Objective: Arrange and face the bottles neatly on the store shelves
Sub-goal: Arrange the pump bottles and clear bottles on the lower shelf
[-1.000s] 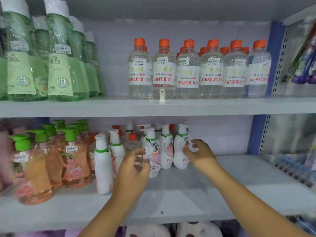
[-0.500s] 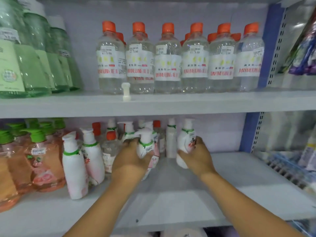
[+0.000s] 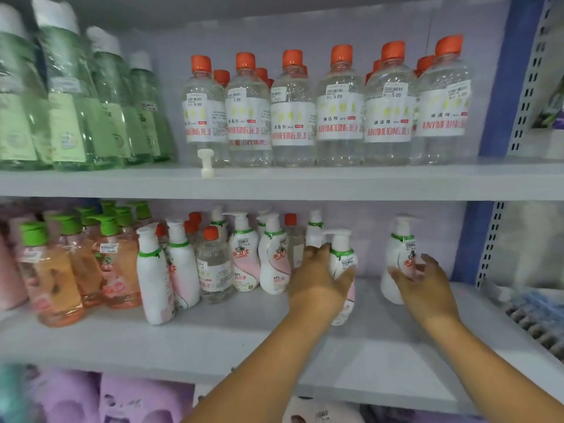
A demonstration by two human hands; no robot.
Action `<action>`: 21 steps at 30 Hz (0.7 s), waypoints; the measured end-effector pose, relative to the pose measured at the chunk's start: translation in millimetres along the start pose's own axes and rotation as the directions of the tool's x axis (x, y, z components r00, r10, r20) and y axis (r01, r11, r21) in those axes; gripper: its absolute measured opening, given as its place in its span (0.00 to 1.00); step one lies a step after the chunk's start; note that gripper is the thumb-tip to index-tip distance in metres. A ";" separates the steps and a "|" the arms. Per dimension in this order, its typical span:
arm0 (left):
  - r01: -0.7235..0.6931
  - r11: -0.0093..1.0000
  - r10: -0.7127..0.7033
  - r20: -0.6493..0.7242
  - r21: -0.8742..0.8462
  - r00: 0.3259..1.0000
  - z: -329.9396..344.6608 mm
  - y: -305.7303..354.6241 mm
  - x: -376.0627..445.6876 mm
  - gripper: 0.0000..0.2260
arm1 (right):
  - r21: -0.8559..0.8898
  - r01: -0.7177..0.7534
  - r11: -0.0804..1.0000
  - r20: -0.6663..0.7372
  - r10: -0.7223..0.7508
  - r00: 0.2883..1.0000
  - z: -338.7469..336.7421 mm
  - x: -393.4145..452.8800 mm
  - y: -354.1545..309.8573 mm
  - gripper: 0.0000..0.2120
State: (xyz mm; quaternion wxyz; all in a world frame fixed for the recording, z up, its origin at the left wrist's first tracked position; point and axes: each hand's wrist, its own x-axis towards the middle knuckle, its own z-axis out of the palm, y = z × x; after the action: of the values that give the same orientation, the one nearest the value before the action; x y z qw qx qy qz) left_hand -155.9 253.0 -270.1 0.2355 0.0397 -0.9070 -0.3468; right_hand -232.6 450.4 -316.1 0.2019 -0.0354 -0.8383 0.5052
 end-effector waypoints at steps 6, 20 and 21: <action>0.035 0.990 -0.025 0.073 -0.138 0.997 -26.0 -24.3 -4.0 0.33 | 0.163 0.425 0.891 -0.307 -0.363 0.880 7.0 -73.0 -82.6 0.09; 0.237 0.971 -0.216 -0.539 -0.031 0.814 -233.6 -199.4 -19.9 0.33 | 0.192 0.381 0.904 0.408 -0.427 0.807 198.1 -131.8 -264.2 0.07; 0.258 0.964 -0.257 -0.456 -0.061 0.852 -234.7 -209.9 -17.0 0.38 | 0.172 0.389 0.905 0.430 -0.425 0.797 209.7 -135.5 -275.2 0.07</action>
State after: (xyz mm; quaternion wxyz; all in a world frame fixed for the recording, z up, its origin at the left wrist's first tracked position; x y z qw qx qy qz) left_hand -53.2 -45.1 -260.6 0.3951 0.2419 -0.8121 -0.3548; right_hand -147.3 106.1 -205.6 0.1035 0.2732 -0.8303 0.4747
